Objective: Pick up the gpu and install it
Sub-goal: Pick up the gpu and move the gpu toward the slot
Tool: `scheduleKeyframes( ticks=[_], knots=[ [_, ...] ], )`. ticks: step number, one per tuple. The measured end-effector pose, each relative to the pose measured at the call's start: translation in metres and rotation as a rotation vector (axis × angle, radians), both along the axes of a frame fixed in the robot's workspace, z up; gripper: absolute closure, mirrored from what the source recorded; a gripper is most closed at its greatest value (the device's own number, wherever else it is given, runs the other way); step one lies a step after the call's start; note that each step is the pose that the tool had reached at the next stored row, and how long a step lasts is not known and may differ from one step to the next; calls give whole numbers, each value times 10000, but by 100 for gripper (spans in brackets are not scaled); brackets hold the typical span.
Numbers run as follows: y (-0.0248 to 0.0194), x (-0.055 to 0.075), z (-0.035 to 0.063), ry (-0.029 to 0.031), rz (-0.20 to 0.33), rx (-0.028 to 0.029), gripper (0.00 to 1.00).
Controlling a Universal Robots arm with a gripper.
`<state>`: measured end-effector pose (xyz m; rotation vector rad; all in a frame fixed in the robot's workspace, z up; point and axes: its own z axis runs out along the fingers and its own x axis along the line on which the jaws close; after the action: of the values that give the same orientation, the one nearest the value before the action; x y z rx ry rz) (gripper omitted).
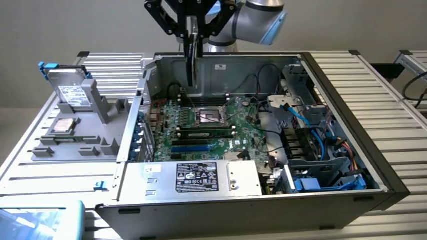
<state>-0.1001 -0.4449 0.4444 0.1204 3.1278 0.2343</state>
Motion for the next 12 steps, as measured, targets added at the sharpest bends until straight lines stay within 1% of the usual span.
scheduleKeyframes(
  ticks=[2,4,8,12],
  knots=[
    [-5,86,-2,29,1,0,72],
    [-12,164,-6,77,0,0,72],
    [-27,278,-17,201,5,1,72],
    [-45,409,-21,266,12,0,72]
  ],
)
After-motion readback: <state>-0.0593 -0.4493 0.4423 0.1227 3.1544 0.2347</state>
